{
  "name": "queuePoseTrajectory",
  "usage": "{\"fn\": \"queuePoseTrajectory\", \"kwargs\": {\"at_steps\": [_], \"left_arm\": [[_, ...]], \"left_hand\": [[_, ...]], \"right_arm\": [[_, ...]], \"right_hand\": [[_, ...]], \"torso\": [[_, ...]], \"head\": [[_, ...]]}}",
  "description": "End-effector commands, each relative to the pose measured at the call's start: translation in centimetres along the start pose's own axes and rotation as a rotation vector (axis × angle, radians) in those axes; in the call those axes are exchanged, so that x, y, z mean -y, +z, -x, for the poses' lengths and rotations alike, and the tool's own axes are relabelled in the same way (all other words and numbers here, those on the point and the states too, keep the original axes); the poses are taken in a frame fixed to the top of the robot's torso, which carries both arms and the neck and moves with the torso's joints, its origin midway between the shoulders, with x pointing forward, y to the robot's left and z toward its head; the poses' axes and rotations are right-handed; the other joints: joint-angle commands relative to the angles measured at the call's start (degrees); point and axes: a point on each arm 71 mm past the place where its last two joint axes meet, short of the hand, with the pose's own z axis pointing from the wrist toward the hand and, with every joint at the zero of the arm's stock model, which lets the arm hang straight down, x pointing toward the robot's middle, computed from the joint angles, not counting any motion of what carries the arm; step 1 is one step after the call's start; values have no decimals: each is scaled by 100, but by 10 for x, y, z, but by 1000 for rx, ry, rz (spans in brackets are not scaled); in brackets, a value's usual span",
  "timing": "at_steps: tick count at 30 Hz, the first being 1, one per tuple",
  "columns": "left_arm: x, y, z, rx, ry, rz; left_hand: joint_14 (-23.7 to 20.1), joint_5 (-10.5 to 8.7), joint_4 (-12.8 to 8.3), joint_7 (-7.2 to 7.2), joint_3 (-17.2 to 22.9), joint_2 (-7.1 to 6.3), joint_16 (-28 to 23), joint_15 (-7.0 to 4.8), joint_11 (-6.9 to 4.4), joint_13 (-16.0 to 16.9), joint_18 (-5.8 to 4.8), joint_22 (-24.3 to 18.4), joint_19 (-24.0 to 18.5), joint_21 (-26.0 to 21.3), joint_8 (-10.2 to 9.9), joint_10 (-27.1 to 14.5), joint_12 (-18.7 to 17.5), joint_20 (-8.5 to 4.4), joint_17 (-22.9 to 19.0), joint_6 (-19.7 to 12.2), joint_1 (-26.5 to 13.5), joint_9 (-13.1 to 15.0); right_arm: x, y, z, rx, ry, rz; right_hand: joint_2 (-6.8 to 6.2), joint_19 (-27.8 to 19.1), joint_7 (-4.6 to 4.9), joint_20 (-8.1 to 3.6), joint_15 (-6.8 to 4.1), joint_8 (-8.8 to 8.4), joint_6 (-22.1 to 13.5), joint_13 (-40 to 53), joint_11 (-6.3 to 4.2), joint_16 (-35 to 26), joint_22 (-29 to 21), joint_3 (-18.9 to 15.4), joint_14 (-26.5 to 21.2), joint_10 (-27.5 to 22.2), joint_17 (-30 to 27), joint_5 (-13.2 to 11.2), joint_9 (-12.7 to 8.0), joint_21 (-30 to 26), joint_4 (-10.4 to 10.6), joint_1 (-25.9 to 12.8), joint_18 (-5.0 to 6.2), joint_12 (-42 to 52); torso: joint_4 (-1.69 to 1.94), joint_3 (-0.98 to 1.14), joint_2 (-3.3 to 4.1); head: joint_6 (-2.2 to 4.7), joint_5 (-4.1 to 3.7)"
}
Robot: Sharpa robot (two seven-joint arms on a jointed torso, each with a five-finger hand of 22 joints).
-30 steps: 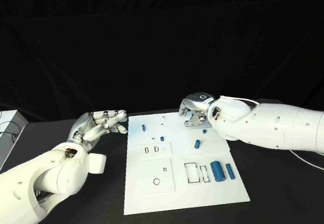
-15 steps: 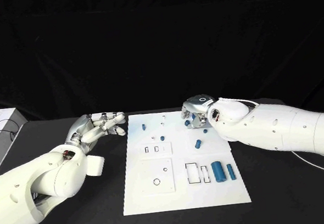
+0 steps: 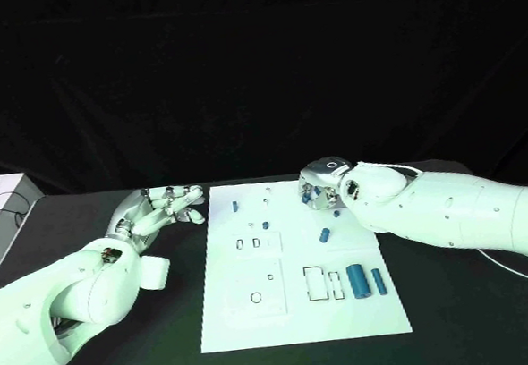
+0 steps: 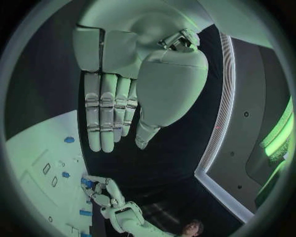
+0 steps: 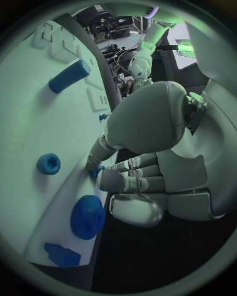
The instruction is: Assemble the parts on the task board
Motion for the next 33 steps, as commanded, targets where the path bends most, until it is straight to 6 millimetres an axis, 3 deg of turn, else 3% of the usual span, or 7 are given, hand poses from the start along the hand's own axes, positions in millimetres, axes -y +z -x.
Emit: {"fn": "queuePoseTrajectory", "kwargs": {"at_steps": [1, 3, 10, 18, 33], "left_arm": [[0, 0, -1, -18, -1, -2], [0, 0, -1, -17, -1, -1], [-1, 1, 0, -15, 0, 3], [-2, 1, 2, -11, 2, 10], [-3, 1, 4, -5, 5, 19]], "left_hand": [[47, -9, 5, 0, -28, 1, -29, 6, 6, -1, -5, -17, 1, -31, -17, -51, -18, 37, 10, -31, -43, -6], [48, -9, 6, 1, -29, 4, -33, 6, 7, -1, -4, -21, 2, -32, -18, -52, -18, 37, 11, -32, -42, -7], [51, -8, -1, 1, -20, 14, -41, 5, 6, -1, -3, -30, 5, -31, -17, -55, -18, 36, 17, -32, -21, -6], [49, -8, -25, 5, -3, 20, -49, 4, 9, -2, -2, -36, 4, -26, -18, -63, -19, 33, 21, -37, 21, -7], [45, -8, -56, 22, 18, 17, -60, 7, 19, -3, -2, -42, -8, -11, -19, -90, -20, 32, 31, -64, 54, -8]], "right_arm": [[-1, -1, -2, -19, -9, 7], [-1, -1, -2, -17, -7, 10], [-2, -2, 0, 3, 2, 19], [-3, -5, 7, 86, 36, 13], [-18, 3, 28, 199, 74, -23]], "right_hand": [[49, 175, -33, 23, -33, 7, 41, -7, -27, 27, 19, 106, -21, 91, -7, -43, 13, -24, -4, -41, 99, -15], [90, 176, -42, 17, -44, 8, 70, -6, -47, 23, 28, 167, -20, 161, -9, -54, 17, -34, -2, -51, 100, -15], [273, 199, -95, -36, -118, 16, 253, 5, -165, 17, 134, 257, -2, 553, -8, -91, 47, 2, 28, -65, 62, -13], [410, 222, -146, -93, -153, 14, 419, 4, -212, 62, 350, 219, 3, 670, 39, -79, 84, 139, -15, -18, -22, -12], [482, 291, -156, -104, -159, 14, 455, 3, -217, 49, 714, 179, 6, 679, 115, -95, 101, -48, -142, -46, -37, -14]], "torso": [[1, -4, 44], [3, 0, 52], [7, -13, 89], [9, -18, 118], [24, -30, 161]], "head": [[8, 13], [11, 17], [37, 16], [99, 18], [202, 36]]}}
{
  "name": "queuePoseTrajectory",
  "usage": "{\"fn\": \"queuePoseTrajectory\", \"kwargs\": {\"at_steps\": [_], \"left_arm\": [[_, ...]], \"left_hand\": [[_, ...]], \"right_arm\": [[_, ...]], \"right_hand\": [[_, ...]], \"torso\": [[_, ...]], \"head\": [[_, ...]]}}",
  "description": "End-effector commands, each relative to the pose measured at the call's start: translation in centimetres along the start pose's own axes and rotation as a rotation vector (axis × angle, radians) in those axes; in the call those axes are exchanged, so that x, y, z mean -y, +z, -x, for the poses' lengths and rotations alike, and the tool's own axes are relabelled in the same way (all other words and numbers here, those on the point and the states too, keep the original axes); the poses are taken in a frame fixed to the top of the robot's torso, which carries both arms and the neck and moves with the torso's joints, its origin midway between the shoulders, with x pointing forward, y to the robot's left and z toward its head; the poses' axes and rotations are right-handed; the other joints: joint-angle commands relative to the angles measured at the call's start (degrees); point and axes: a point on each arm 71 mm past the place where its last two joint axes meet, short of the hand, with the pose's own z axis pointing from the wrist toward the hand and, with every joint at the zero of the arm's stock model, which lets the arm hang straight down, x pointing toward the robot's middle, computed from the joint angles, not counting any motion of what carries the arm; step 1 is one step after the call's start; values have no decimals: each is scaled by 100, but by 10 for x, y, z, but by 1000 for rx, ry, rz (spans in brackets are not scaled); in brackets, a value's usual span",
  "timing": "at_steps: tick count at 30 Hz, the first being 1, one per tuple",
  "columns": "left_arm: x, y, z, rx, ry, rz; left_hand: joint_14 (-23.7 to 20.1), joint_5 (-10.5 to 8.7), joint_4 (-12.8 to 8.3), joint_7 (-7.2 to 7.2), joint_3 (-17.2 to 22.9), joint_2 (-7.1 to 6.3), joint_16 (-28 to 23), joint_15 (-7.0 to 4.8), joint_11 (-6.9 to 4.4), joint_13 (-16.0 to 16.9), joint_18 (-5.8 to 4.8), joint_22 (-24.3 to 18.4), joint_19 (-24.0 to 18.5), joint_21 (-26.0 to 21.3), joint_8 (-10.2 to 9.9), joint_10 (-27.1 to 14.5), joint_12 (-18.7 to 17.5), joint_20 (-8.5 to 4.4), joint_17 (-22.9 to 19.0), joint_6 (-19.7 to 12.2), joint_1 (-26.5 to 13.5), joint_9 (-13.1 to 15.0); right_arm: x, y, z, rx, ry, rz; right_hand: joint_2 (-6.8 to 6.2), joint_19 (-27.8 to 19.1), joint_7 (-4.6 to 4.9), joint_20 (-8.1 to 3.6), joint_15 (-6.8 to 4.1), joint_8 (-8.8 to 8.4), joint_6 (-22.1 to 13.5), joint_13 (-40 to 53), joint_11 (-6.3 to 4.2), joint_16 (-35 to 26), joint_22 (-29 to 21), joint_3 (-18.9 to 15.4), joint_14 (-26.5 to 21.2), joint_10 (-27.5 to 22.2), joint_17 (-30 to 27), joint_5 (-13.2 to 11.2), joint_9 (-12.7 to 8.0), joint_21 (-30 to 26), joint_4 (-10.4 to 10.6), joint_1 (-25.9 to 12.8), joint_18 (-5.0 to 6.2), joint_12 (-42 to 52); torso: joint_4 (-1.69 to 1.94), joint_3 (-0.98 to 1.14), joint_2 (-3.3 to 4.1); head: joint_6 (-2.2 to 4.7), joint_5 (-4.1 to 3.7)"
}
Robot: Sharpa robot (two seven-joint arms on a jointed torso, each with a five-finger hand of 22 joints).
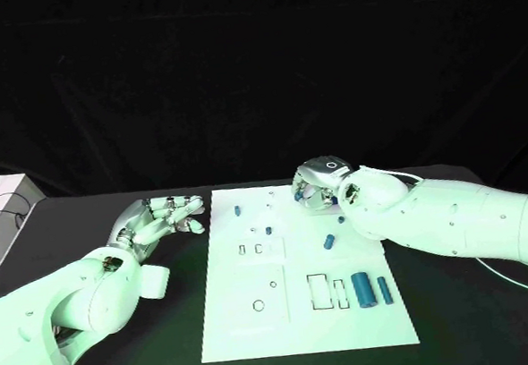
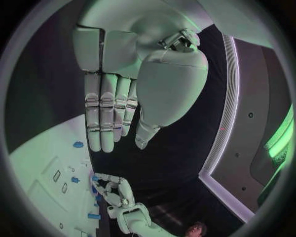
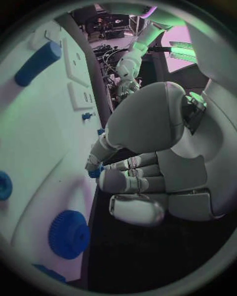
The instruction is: Assemble the parts on the task board
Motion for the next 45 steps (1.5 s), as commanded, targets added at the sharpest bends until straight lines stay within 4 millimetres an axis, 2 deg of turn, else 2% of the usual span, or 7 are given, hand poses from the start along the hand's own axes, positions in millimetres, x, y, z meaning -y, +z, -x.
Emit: {"fn": "queuePoseTrajectory", "kwargs": {"at_steps": [1, 5, 10, 12, 25, 34, 45], "left_arm": [[0, 0, -2, -20, -2, -1], [0, 0, -2, -21, -2, 0], [0, 0, -3, -24, -2, 0], [1, 0, -4, -25, -3, -1], [1, 0, -6, -32, -4, -2], [2, 0, -7, -37, -4, -3], [2, -1, -7, -38, -4, -2]], "left_hand": [[45, -8, -30, 2, -8, 17, -40, 7, 8, -3, -2, -6, -8, -11, -20, -37, -20, 32, 7, -44, 54, -8], [43, -8, -35, 6, -5, 15, -43, 9, 10, -3, -2, -8, -12, -6, -19, -44, -19, 33, 10, -52, 54, -8], [42, -8, -37, 8, -4, 14, -44, 10, 11, -3, -2, -8, -13, -5, -19, -46, -19, 33, 11, -55, 54, -8], [42, -8, -37, 8, -4, 14, -44, 10, 11, -3, -2, -8, -13, -5, -19, -46, -19, 33, 11, -55, 54, -8], [42, -8, -37, 8, -4, 14, -44, 10, 11, -3, -2, -8, -13, -5, -19, -46, -19, 33, 11, -55, 54, -8], [40, -8, -44, 11, 2, 13, -53, 12, 15, -3, 0, -17, -26, 13, -18, -56, -19, 37, 21, -62, 39, -7], [40, -8, -44, 11, 2, 13, -53, 12, 15, -3, 0, -17, -26, 13, -18, -56, -19, 37, 21, -62, 39, -7]], "right_arm": [[-4, 3, 4, 52, -1, -28], [-13, 10, 6, 81, -6, -29], [-23, 17, 7, 97, -10, -25], [-26, 20, 6, 100, -11, -23], [-34, 28, 6, 119, -23, -16], [-36, 31, 5, 115, -31, -13], [-33, 32, 3, 98, -42, -20]], "right_hand": [[98, 281, -48, -51, -44, 19, 73, 12, -199, -9, 92, 16, 15, 215, 5, 19, 42, -20, -22, 80, 21, 19], [88, 339, -46, -52, -41, 19, 73, 12, -197, -15, 268, 41, 13, 210, 7, 31, 33, -177, -22, 79, 18, 21], [81, 350, -46, -52, -42, 20, 69, 12, -196, -15, 307, 36, 14, 206, 9, 23, 32, -201, -21, 74, 16, 22], [79, 354, -42, -51, -41, 20, 64, 12, -193, -18, 320, 40, 14, 204, 8, 25, 31, -218, -24, 76, 17, 20], [65, 392, -36, -47, -36, 19, 53, 11, -190, -29, 453, 51, 13, 192, 11, 33, 24, -340, -37, 74, 18, 19], [55, 399, -32, -46, -35, 20, 48, 12, -186, -30, 489, 49, 14, 186, 14, 29, 21, -377, -39, 79, 19, 20], [43, 403, -28, -44, -33, 17, 35, 11, -182, -38, 532, 51, 11, 175, 15, 22, 15, -413, -42, 81, 20, 18]], "torso": [[12, -4, 17], [10, -6, 26], [34, -21, 38], [32, -15, 44], [103, -71, 59], [93, -59, 81], [94, -65, 106]], "head": [[23, 7], [39, 15], [52, 11], [51, 17], [43, -25], [45, -8], [40, 8]]}}
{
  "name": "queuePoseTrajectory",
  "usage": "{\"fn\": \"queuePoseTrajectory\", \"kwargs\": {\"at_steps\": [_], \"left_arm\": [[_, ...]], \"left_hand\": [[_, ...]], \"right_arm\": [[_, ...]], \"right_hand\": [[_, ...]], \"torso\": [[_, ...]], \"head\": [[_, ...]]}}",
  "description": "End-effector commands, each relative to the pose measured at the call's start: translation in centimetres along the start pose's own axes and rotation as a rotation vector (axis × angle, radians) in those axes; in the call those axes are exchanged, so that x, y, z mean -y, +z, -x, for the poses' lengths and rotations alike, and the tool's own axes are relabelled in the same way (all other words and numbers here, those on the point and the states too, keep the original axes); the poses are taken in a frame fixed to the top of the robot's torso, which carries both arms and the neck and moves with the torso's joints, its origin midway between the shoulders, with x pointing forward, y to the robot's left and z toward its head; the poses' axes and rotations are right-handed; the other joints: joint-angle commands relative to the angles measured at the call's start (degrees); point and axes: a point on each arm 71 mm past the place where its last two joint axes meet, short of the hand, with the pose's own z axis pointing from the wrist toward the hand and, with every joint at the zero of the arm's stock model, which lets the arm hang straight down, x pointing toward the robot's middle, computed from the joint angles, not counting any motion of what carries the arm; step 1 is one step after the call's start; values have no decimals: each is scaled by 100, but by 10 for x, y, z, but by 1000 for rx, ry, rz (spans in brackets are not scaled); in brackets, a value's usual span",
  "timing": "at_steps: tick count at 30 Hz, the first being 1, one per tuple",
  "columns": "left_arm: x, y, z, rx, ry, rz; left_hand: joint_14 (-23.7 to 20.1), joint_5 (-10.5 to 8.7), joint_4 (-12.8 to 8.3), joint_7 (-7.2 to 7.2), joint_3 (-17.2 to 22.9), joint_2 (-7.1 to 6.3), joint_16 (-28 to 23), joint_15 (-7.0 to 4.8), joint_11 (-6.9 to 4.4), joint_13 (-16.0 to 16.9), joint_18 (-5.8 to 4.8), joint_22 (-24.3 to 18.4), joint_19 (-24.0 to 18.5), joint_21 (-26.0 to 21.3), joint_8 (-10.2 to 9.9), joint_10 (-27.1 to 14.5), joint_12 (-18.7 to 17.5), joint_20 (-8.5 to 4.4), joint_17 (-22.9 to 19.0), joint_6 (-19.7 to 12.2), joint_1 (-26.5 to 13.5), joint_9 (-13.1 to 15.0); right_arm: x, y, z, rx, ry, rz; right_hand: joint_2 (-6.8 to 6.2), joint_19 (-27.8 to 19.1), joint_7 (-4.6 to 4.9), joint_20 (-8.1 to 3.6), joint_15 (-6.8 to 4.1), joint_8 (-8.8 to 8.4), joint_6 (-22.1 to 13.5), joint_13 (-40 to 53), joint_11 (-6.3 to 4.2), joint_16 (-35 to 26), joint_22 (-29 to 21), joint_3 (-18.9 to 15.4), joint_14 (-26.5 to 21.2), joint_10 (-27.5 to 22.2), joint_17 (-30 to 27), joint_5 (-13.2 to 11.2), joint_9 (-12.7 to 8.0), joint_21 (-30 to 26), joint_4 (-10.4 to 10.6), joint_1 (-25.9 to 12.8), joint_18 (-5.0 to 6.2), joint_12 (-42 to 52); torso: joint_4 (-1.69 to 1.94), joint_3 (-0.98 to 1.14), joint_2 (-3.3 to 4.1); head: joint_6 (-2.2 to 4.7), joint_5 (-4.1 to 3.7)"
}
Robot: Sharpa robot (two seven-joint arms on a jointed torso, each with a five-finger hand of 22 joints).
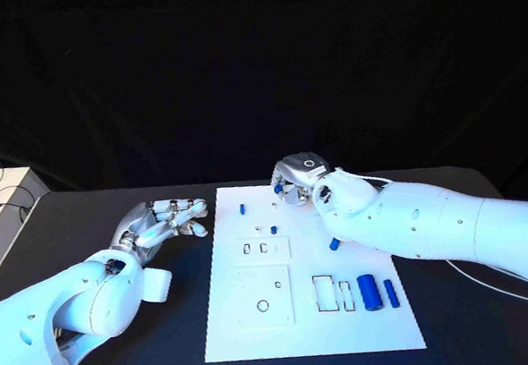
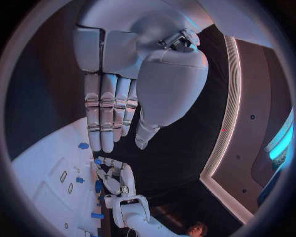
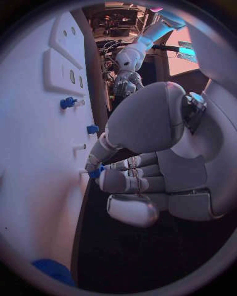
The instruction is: Assemble the parts on the task board
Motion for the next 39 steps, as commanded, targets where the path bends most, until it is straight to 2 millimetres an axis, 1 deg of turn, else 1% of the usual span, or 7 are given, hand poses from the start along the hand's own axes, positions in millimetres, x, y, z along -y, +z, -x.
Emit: {"fn": "queuePoseTrajectory", "kwargs": {"at_steps": [1, 7, 18, 22, 26, 33, 39], "left_arm": [[1, 0, -3, -23, -2, -6], [1, 0, -3, -25, -3, -6], [1, 0, -3, -25, -3, -6], [1, 1, -3, -24, -3, -6], [1, 1, -3, -24, -3, -6], [1, 1, -2, -22, -2, -5], [0, 1, -2, -20, -1, -5]], "left_hand": [[40, -8, -44, -9, 2, 14, -30, 12, 6, -3, 0, -5, -5, 13, -18, -48, -19, 16, 5, -42, 39, -7], [40, -8, -44, -9, 2, 14, -30, 12, 6, -3, 0, -5, -5, 13, -18, -48, -19, 16, 5, -42, 39, -7], [40, -8, -44, -9, 2, 14, -30, 12, 6, -3, 0, -5, -5, 13, -18, -48, -19, 16, 5, -42, 39, -7], [40, -8, -44, -9, 2, 14, -30, 12, 6, -3, 0, -5, -5, 13, -18, -48, -19, 16, 5, -42, 39, -7], [40, -8, -44, -9, 2, 14, -30, 12, 6, -3, 0, -5, -5, 13, -18, -48, -19, 16, 5, -42, 39, -7], [40, -8, -44, -9, 2, 14, -30, 12, 6, -3, 0, -5, -5, 13, -18, -48, -19, 16, 5, -42, 39, -7], [40, -8, -44, -9, 2, 14, -30, 12, 6, -3, 0, -5, -5, 13, -18, -48, -19, 16, 5, -42, 39, -7]], "right_arm": [[1, 1, -1, -8, -19, 3], [1, 2, -1, -11, -21, 5], [-2, 3, -2, -15, -20, 13], [-3, 3, -3, -23, -19, 15], [-3, 3, -4, -31, -18, 18], [-4, 2, -4, -41, -16, 25], [-4, 1, -4, -44, -15, 28]], "right_hand": [[43, 405, 3, -46, -33, 15, 19, 9, -150, -44, 537, 21, 6, 160, 4, -3, 12, -31, -1, 81, 58, 30], [36, 405, 7, -44, -31, 17, 9, 10, -146, -52, 539, 21, 6, 150, 2, -7, 8, -53, -1, 79, 61, 30], [11, 405, 14, -38, -26, 16, -16, 10, -139, -79, 546, 11, 7, 128, -5, -29, -4, -108, 3, 78, 67, 31], [2, 405, 17, -37, -24, 15, -28, 9, -136, -84, 546, 8, 8, 120, -6, -33, -8, -125, 5, 74, 70, 30], [-9, 407, 16, -36, -24, 16, -28, 9, -136, -88, 550, 4, 9, 117, -7, -36, -9, -125, 2, 75, 68, 30], [-17, 407, 17, -35, -23, 16, -29, 9, -133, -91, 550, -3, 11, 115, -7, -41, -11, -137, 5, 70, 71, 31], [-17, 407, 17, -35, -23, 16, -29, 9, -133, -91, 550, -3, 11, 115, -7, -41, -11, -137, 5, 70, 71, 31]], "torso": [[-2, -1, 11], [-6, -10, 28], [7, -18, 39], [3, -21, 41], [-3, -18, 46], [-8, -17, 55], [-5, -17, 59]], "head": [[-9, 3], [-5, 3], [-8, 14], [-25, 24], [-19, 31], [-32, 38], [-34, 40]]}}
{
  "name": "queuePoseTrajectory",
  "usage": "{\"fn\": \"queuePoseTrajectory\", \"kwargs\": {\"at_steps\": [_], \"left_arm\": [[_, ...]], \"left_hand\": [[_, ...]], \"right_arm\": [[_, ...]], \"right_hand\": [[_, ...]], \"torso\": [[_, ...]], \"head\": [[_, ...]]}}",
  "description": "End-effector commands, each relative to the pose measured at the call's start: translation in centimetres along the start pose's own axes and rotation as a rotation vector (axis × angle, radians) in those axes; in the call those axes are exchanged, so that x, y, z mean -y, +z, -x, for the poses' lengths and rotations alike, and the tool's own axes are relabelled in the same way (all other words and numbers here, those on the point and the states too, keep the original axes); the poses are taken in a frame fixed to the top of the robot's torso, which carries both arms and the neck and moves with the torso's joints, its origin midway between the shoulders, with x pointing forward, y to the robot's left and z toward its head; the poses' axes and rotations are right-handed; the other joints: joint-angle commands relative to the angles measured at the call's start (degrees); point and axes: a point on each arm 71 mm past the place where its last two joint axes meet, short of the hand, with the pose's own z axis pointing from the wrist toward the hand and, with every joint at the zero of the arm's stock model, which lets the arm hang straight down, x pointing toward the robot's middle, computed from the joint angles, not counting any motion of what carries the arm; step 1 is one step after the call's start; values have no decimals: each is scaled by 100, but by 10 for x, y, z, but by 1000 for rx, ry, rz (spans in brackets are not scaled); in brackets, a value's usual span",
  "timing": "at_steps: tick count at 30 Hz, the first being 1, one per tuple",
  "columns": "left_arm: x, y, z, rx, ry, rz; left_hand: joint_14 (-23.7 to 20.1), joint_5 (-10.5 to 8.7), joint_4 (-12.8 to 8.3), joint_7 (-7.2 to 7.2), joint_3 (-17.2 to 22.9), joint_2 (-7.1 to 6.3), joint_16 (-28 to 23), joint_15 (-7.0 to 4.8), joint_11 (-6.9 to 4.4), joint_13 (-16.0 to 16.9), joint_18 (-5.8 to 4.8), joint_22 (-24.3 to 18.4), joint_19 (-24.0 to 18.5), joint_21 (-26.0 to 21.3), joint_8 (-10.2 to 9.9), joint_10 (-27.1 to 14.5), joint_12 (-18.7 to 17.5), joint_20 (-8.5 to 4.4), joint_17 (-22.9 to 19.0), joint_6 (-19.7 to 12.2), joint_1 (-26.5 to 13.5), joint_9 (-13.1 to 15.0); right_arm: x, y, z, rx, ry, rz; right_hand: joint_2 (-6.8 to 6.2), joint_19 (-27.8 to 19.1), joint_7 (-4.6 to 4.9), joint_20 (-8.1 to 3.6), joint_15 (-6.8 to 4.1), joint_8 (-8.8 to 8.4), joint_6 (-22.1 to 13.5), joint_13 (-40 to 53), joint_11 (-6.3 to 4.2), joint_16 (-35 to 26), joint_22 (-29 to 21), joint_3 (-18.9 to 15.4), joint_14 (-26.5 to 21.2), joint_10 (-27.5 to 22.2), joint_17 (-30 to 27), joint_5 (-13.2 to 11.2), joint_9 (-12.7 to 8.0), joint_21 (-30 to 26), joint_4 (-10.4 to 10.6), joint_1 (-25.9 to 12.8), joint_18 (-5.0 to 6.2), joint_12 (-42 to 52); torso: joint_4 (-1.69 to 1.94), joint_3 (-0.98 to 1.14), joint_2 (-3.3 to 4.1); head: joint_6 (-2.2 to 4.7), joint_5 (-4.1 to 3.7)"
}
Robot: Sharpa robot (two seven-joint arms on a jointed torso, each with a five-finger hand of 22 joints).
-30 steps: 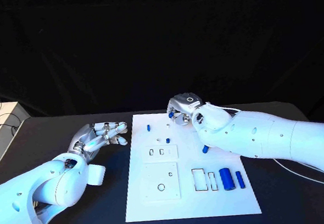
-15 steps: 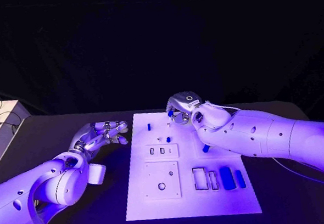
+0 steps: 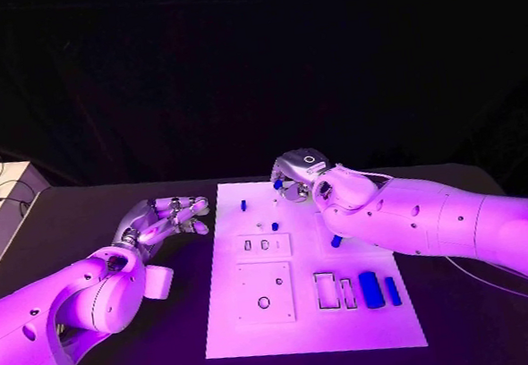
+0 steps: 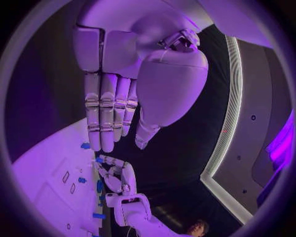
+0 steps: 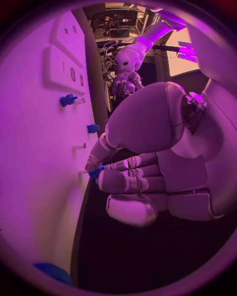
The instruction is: Assemble the parts on the task board
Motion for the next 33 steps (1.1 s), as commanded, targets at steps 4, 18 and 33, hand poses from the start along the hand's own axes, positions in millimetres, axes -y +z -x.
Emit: {"fn": "queuePoseTrajectory", "kwargs": {"at_steps": [4, 18, 33], "left_arm": [[1, 0, -1, -17, -2, -6], [0, 0, 0, -15, -1, -5], [0, 0, 0, -15, -1, -4]], "left_hand": [[40, -8, -44, -9, 2, 14, -31, 12, 6, -3, 0, -6, -5, 13, -18, -48, -19, 16, 7, -43, 39, -7], [40, -8, -44, -9, 2, 14, -31, 12, 6, -3, 0, -6, -5, 13, -18, -48, -19, 16, 7, -43, 39, -7], [40, -8, -44, -9, 2, 14, -31, 12, 6, -3, 0, -6, -5, 13, -18, -48, -19, 16, 7, -43, 39, -7]], "right_arm": [[-2, -4, -7, -50, -12, 20], [-2, -5, -8, -59, -13, 24], [0, -5, -9, -68, -20, 18]], "right_hand": [[-8, 405, 20, -32, -26, 16, 17, 9, -127, -26, 561, -4, 15, 136, -4, -18, -2, -22, 16, 57, 77, 40], [-8, 405, 20, -32, -26, 16, 17, 9, -127, -26, 561, -4, 15, 136, -4, -18, -2, -22, 16, 57, 77, 40], [-16, 407, 19, -32, -27, 16, 19, 9, -128, -28, 578, -13, 17, 138, -2, -20, -5, -22, 24, 55, 75, 40]], "torso": [[-3, -1, 7], [-6, -7, 19], [2, -12, 23]], "head": [[5, 4], [7, 7], [7, 5]]}}
